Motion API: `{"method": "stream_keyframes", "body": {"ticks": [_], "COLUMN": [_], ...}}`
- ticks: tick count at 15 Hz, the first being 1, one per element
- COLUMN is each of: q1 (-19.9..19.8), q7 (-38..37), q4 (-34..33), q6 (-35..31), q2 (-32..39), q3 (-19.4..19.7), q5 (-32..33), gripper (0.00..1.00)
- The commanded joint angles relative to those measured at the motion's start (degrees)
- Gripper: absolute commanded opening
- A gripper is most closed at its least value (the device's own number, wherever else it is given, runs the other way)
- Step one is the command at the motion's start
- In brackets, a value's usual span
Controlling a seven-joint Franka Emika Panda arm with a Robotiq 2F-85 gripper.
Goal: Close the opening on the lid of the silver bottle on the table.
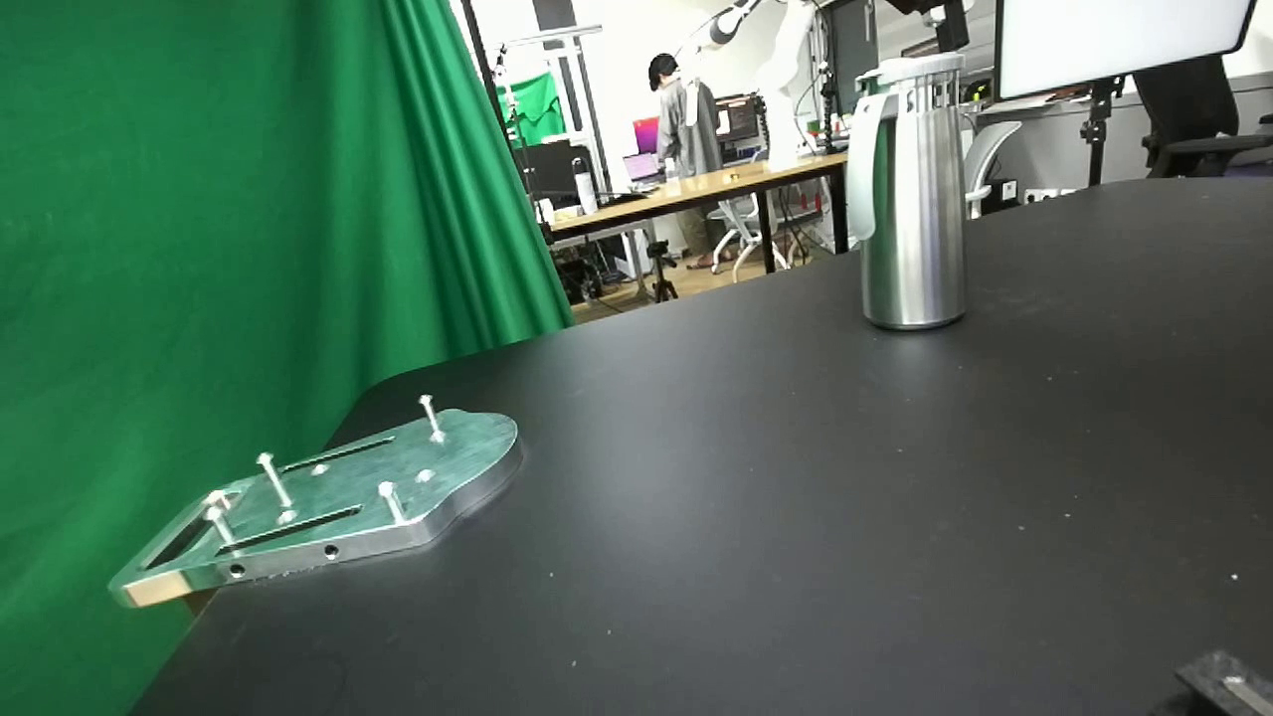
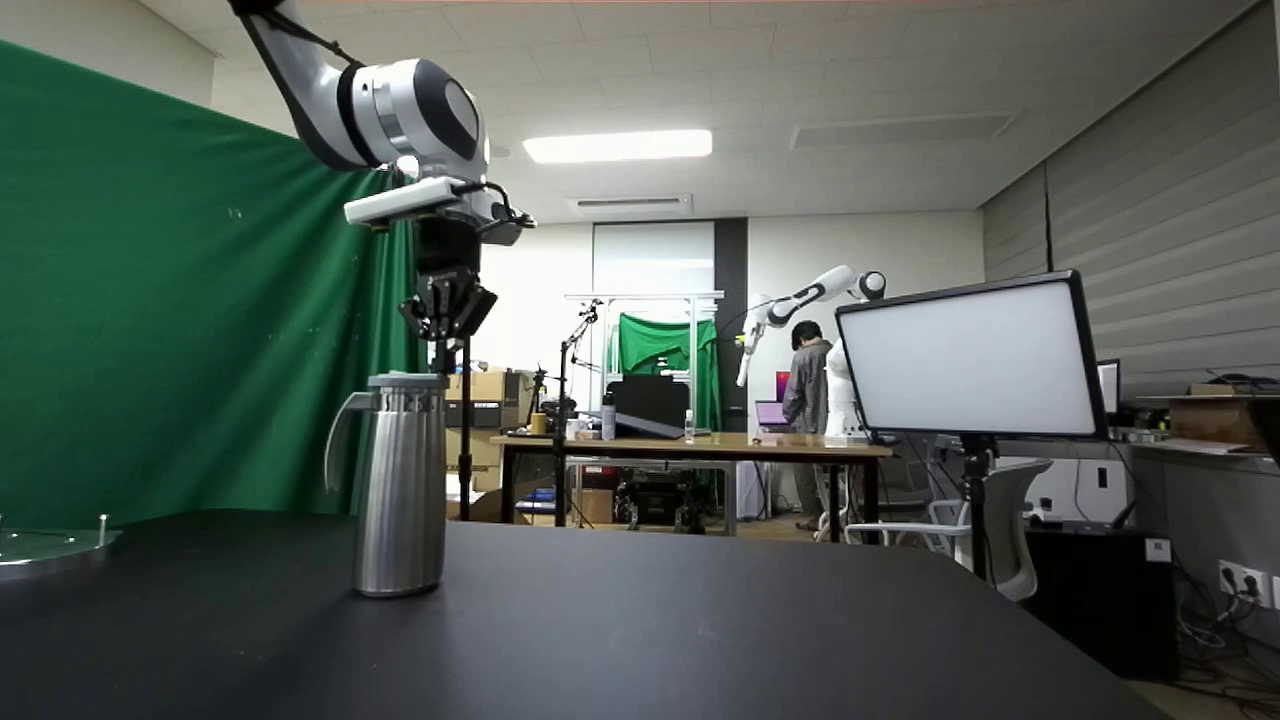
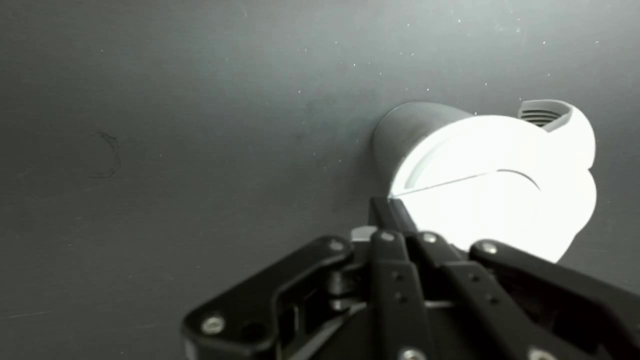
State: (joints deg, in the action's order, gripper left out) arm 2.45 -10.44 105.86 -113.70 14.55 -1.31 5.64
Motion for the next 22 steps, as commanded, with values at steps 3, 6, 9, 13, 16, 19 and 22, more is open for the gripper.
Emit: {"method": "stream_keyframes", "body": {"ticks": [3, 6, 9, 13, 16, 19, 22], "q1": [1.16, 2.0, 3.04, 3.37, 3.35, 3.36, 3.14], "q7": [-1.33, -0.56, -1.35, -0.87, -0.49, -0.03, 0.26], "q4": [-0.7, -1.01, -0.52, 0.31, 1.49, 3.57, 2.53], "q6": [3.38, 7.2, 12.06, 19.66, 25.07, 29.04, 29.51], "q2": [-2.43, -5.56, -9.06, -13.11, -15.87, -18.36, -17.04], "q3": [0.04, -0.61, -1.16, -2.15, -2.88, -3.55, -3.93], "q5": [0.13, 0.67, 3.23, 3.92, 3.49, 2.71, 2.89], "gripper": [0.0, 0.0, 0.32, 0.6, 0.8, 0.98, 0.95]}}
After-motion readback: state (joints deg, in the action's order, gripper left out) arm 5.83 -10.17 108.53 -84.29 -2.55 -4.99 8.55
